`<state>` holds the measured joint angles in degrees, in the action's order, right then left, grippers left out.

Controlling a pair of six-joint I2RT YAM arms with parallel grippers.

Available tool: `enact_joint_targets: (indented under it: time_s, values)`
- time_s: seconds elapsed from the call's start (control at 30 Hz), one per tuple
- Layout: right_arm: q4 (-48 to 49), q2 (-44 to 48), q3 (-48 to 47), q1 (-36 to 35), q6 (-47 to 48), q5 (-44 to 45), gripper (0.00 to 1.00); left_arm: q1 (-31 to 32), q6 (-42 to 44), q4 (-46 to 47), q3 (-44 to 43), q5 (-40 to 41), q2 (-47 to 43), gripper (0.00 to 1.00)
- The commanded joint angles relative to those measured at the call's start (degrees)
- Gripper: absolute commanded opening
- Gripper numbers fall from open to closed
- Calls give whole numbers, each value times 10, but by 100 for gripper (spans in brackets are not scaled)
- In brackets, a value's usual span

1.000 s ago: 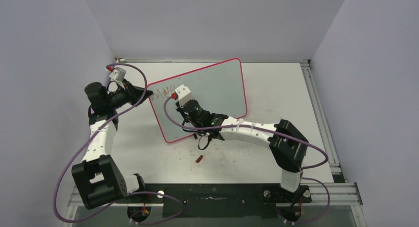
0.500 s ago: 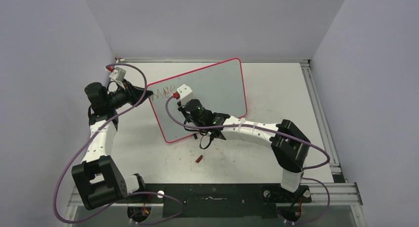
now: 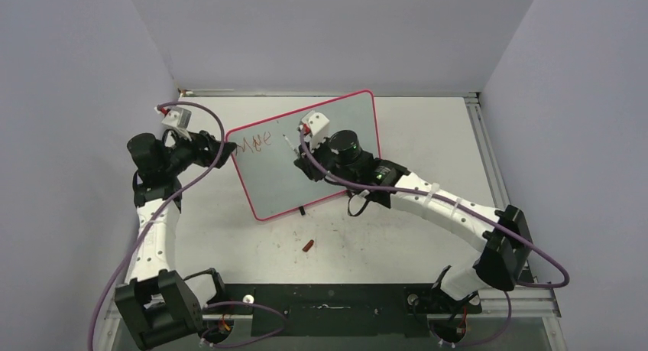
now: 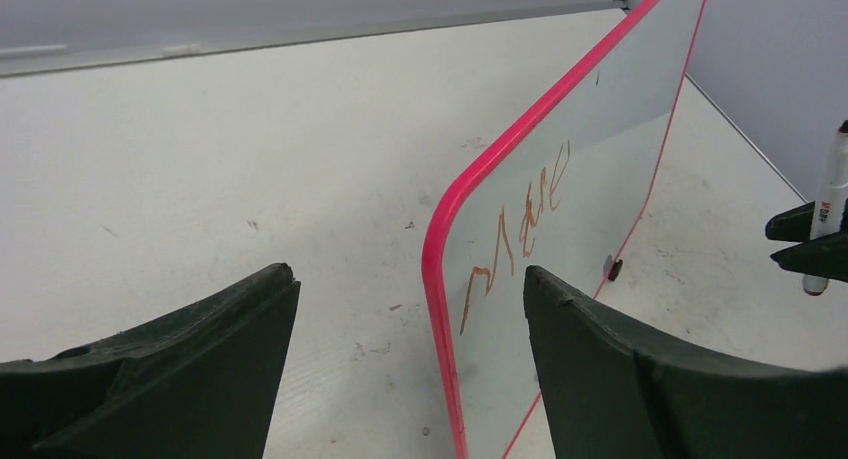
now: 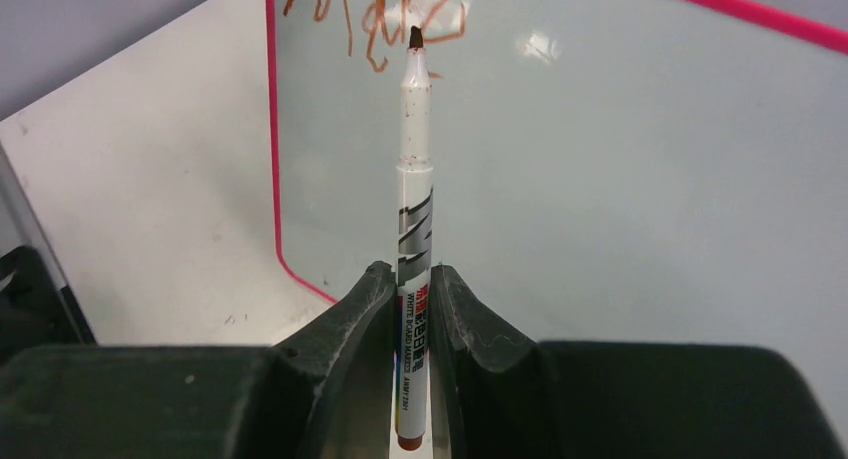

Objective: Write a sentence on the whiteboard
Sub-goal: Write a sentence on the whiteboard, then adjust the whiteboard marker.

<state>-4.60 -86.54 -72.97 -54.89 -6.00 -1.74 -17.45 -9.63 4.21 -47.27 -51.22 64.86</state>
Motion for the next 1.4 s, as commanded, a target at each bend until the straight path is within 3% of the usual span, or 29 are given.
enact_joint_targets:
  time_s: [0.0, 0.13, 0.3, 0.5, 0.77, 1.03, 1.27, 1.37]
  values:
    - [-127, 32, 1, 66, -28, -196, 5, 4, 36, -14, -7, 110, -80, 81]
    - [-222, 42, -7, 112, -24, -316, 5, 57, 83, -86, -41, 201, -120, 81]
    - [-320, 46, -5, 179, -21, -474, 5, 275, 205, -168, -59, 301, -158, 81]
    - [-431, 35, 4, 182, 14, -606, 5, 488, 254, -152, 21, 292, -240, 85]
    - [-430, 44, 24, 147, -15, -648, 5, 735, 317, -235, 15, 413, -199, 85]
    - [-480, 27, 5, 90, 18, -618, 5, 834, 341, -266, 12, 482, -167, 84]
    - [-491, 21, -23, 91, 34, -608, 5, 875, 329, -284, 4, 491, -140, 38]
    - [-471, 31, -23, 101, 22, -603, 8, 886, 322, -282, 1, 501, -121, 1]
